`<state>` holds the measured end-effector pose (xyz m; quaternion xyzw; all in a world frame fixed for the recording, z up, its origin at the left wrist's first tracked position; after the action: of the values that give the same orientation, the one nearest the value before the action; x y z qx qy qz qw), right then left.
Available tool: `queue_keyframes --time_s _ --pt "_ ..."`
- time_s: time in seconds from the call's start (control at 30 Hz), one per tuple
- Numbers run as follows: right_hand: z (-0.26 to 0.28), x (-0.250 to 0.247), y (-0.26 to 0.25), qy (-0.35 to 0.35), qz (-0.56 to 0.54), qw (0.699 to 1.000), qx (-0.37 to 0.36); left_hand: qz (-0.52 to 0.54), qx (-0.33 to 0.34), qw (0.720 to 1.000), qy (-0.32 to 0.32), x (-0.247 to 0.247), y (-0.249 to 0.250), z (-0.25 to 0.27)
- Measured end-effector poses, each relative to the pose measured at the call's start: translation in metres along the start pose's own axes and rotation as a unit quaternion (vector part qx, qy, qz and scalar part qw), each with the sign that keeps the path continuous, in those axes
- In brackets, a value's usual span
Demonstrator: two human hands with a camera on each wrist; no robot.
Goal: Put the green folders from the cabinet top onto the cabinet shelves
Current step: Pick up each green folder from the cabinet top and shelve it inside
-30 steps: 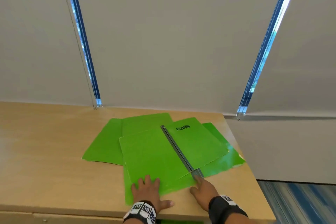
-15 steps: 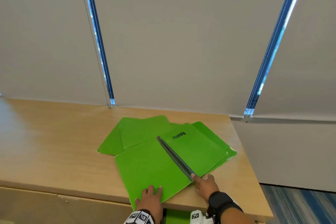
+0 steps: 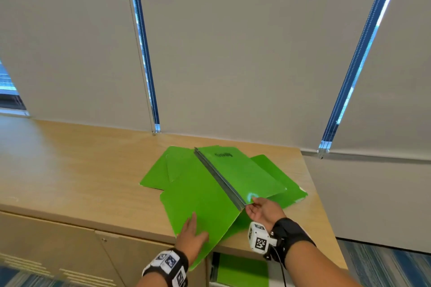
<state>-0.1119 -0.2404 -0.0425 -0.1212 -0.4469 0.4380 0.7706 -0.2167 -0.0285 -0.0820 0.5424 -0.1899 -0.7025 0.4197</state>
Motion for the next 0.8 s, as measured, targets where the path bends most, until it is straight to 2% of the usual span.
queue_keyframes --time_s 0.07,0.13,0.27,0.33,0.43,0.5,0.57,0.63,0.7,0.8 --pt "0.010 0.014 0.008 -0.038 0.020 0.999 0.014 0.171 -0.003 0.985 0.005 -0.020 0.025 0.000" --pt "0.019 0.027 0.019 -0.069 0.037 0.997 0.025 0.295 0.006 0.955 0.027 -0.041 0.048 -0.001" --pt "0.033 0.050 0.041 -0.118 0.061 0.990 0.035 0.431 0.026 0.899 0.069 -0.076 0.071 0.006" --pt "0.039 0.054 0.056 -0.129 0.096 0.986 0.048 0.452 0.026 0.887 0.085 -0.086 0.067 0.009" --pt "0.043 0.055 0.076 -0.144 0.143 0.977 0.071 0.428 -0.007 0.893 0.138 -0.093 0.051 0.008" --pt "0.043 0.051 0.086 -0.131 0.164 0.975 0.073 0.399 -0.031 0.896 0.192 -0.097 0.035 0.007" --pt "0.043 0.047 0.089 -0.112 0.192 0.973 0.065 0.378 -0.043 0.901 0.210 -0.094 0.007 -0.010" --pt "0.045 0.044 0.084 -0.088 0.233 0.968 0.033 0.393 -0.047 0.898 0.191 -0.093 -0.005 -0.006" --pt "0.044 0.038 0.066 -0.030 0.308 0.949 -0.055 0.428 -0.041 0.889 0.160 -0.095 0.007 0.022" --pt "0.050 0.021 0.026 0.094 0.455 0.852 -0.241 0.497 -0.044 0.855 0.139 -0.089 0.011 0.045"
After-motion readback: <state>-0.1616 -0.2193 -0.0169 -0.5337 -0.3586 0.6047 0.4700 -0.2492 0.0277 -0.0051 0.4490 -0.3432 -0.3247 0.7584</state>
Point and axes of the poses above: each hand's wrist, its own z-axis away from the middle knuckle, its own x-axis out of the palm, y = z × x, the point moved 4 cm from there along -z, towards the middle knuckle, and after that the axes turned 7 degrees about -z, right-handed, at the moved point
